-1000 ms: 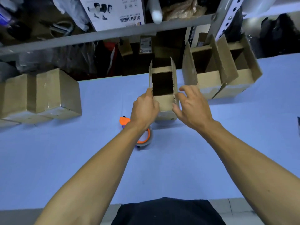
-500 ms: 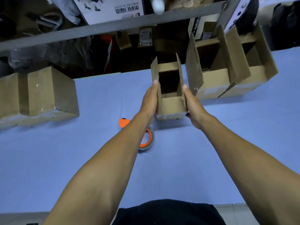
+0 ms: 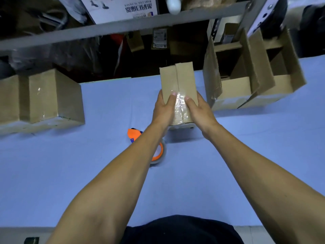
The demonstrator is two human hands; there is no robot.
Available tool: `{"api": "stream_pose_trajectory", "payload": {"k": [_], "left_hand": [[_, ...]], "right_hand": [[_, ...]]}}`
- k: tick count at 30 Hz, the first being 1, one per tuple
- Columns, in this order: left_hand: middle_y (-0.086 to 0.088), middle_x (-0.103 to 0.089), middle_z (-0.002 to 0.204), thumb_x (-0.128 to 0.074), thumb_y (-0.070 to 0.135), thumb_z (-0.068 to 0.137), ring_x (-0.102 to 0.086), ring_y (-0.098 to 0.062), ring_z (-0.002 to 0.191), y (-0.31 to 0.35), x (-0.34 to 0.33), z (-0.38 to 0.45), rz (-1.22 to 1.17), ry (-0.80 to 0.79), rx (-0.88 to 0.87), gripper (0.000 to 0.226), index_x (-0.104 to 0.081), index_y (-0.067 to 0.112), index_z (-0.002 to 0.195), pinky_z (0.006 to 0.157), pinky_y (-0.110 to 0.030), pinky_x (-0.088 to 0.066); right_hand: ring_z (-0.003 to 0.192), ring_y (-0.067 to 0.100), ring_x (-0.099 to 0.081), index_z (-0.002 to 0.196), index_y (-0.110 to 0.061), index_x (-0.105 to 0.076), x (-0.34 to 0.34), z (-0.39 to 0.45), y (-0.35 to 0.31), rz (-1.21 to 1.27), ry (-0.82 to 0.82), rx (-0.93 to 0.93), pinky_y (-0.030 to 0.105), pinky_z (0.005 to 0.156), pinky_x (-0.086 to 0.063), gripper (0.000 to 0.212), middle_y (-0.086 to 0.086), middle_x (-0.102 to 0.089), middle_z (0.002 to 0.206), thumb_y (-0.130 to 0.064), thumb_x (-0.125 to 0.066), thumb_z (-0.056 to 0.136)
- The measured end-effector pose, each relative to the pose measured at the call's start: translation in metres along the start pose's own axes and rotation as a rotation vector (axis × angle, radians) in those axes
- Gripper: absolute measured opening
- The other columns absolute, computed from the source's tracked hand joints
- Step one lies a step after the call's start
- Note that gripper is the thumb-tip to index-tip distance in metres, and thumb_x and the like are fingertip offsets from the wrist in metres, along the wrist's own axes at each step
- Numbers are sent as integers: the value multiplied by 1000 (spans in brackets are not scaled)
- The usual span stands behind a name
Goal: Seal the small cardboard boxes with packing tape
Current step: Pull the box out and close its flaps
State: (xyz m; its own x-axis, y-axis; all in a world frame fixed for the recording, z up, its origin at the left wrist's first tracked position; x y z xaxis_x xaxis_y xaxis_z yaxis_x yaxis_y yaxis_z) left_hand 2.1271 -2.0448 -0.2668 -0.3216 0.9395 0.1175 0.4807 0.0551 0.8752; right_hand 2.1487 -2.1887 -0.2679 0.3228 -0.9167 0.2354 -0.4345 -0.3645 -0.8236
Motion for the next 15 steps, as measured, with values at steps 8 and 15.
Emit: {"api": "stream_pose_trajectory", "payload": {"k": [8, 15], "left_hand": [[7, -72, 116, -68, 43, 86, -70, -12, 104, 50, 71, -35, -87, 28, -187, 47, -56, 26, 128, 96, -44, -55], [9, -73, 111, -67, 54, 76, -71, -15, 102, 26, 173, -87, -51, 70, -165, 51, -60, 32, 122, 95, -46, -55]], "right_hand": [[112, 17, -60, 133, -37, -53, -39, -48, -75, -81, 40, 236, 42, 99, -49, 39, -9, -64, 125, -48, -42, 98], [113, 18, -59, 134, -38, -53, -129, -113, -79, -133, -5, 278, 40, 99, -48, 44, -10, -64, 124, -54, -39, 96]]}}
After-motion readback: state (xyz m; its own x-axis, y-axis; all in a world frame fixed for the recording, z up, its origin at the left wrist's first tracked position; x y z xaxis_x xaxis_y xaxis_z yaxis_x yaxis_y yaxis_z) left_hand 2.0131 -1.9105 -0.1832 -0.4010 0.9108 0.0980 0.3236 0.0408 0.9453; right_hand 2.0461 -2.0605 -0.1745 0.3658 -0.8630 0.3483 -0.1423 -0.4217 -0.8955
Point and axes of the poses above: each hand's wrist, its own z-axis towards the middle knuckle, its own x-axis out of the back of the hand, y = z × x, the point moved 9 cm from there along z, towards the middle knuckle
